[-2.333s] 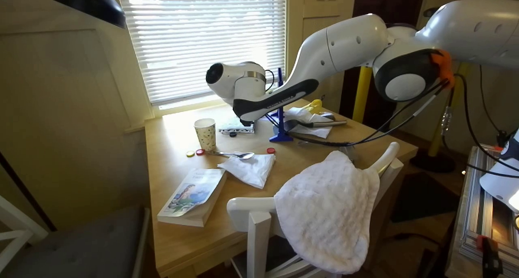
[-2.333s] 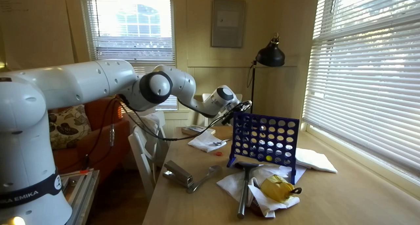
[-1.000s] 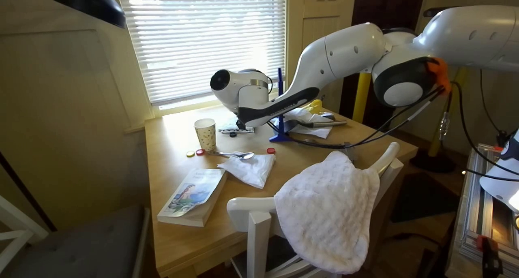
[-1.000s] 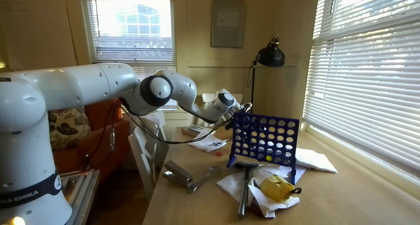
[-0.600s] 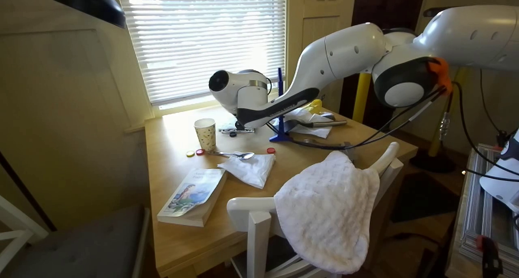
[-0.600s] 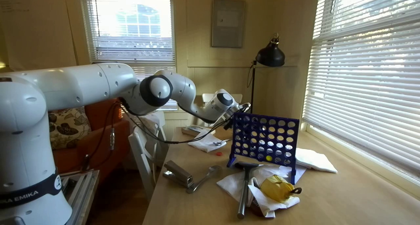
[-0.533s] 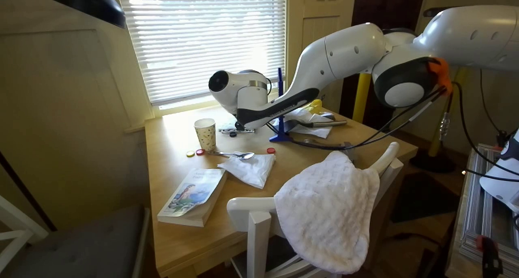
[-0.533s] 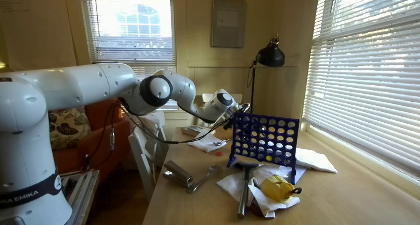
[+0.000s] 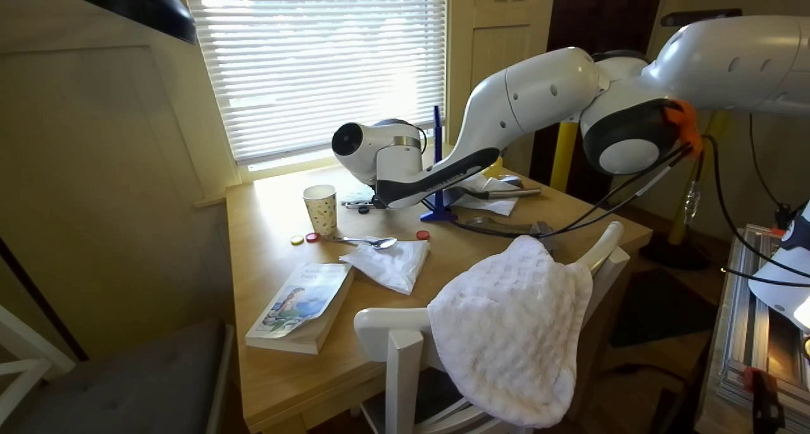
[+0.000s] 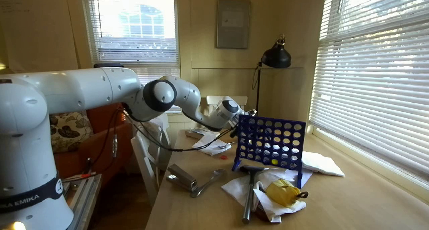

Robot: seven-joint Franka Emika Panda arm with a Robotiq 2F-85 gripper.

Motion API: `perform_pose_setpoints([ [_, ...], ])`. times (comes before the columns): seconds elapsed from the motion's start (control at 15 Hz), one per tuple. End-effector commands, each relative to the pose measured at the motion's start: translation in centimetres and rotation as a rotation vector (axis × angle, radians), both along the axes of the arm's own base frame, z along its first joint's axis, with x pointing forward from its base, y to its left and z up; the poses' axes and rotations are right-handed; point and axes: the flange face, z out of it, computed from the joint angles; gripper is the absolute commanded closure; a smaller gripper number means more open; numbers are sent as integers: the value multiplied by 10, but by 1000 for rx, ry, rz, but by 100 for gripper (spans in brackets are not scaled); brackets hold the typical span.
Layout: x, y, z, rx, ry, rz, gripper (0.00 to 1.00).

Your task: Move the blue gameboard to the right then move the napkin holder to the left.

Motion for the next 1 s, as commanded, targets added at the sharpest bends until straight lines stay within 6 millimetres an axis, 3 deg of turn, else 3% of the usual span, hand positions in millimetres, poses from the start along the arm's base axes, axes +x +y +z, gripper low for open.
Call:
perform_pose_setpoints([
  [0.0, 0, 3, -10, -75, -77, 30, 28],
  [0.13, -2, 3, -9, -118, -93, 40, 33],
  [0.73, -4, 3, -6, -136, -119, -18, 98],
  [0.93, -3, 1, 2, -149, -149, -57, 98],
])
